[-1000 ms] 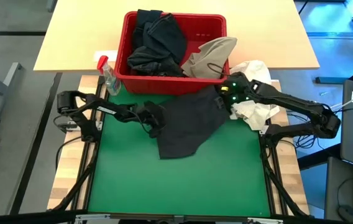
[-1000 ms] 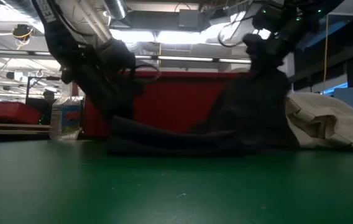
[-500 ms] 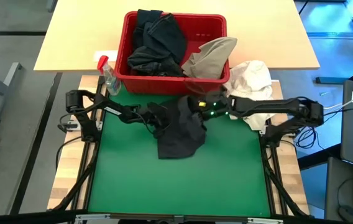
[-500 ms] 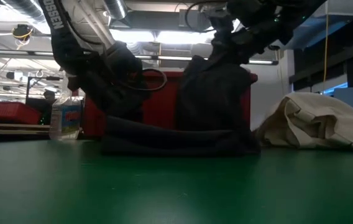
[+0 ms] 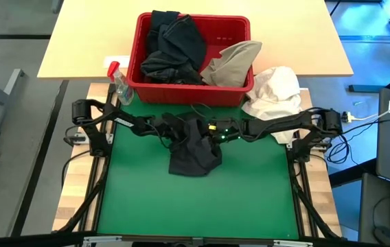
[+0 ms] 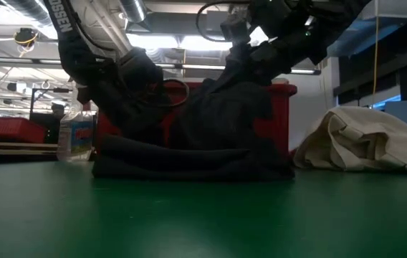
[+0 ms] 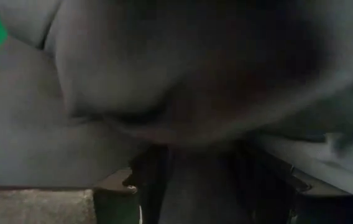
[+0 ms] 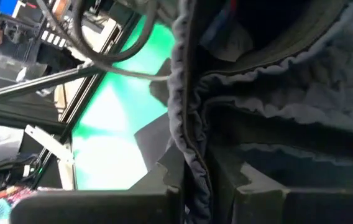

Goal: Fold Laundry from Bin
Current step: Fold the black shorts

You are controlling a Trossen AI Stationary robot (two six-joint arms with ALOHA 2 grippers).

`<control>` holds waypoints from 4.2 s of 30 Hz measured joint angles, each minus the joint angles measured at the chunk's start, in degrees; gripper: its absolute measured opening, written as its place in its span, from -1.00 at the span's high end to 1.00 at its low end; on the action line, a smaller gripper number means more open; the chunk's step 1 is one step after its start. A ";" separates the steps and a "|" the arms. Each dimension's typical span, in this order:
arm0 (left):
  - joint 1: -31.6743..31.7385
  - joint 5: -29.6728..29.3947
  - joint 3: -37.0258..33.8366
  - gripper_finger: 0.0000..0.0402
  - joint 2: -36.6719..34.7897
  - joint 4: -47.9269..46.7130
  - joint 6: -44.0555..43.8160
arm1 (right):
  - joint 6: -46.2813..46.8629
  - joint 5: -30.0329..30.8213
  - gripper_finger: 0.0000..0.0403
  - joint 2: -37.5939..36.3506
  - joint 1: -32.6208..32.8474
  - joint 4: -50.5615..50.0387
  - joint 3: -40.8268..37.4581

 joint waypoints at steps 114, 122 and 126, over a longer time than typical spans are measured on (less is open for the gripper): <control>-1.18 -6.87 0.53 0.80 -24.27 -30.22 5.01 | -48.57 0.72 -0.25 12.41 14.86 -5.90 -0.02; -1.40 0.18 3.34 0.77 -24.73 -35.05 9.04 | -48.59 0.70 -0.25 12.39 14.86 -6.07 -0.02; -1.33 -1.58 3.44 0.47 -24.73 -38.17 12.93 | -48.61 0.57 -0.25 12.37 14.51 -6.26 -0.02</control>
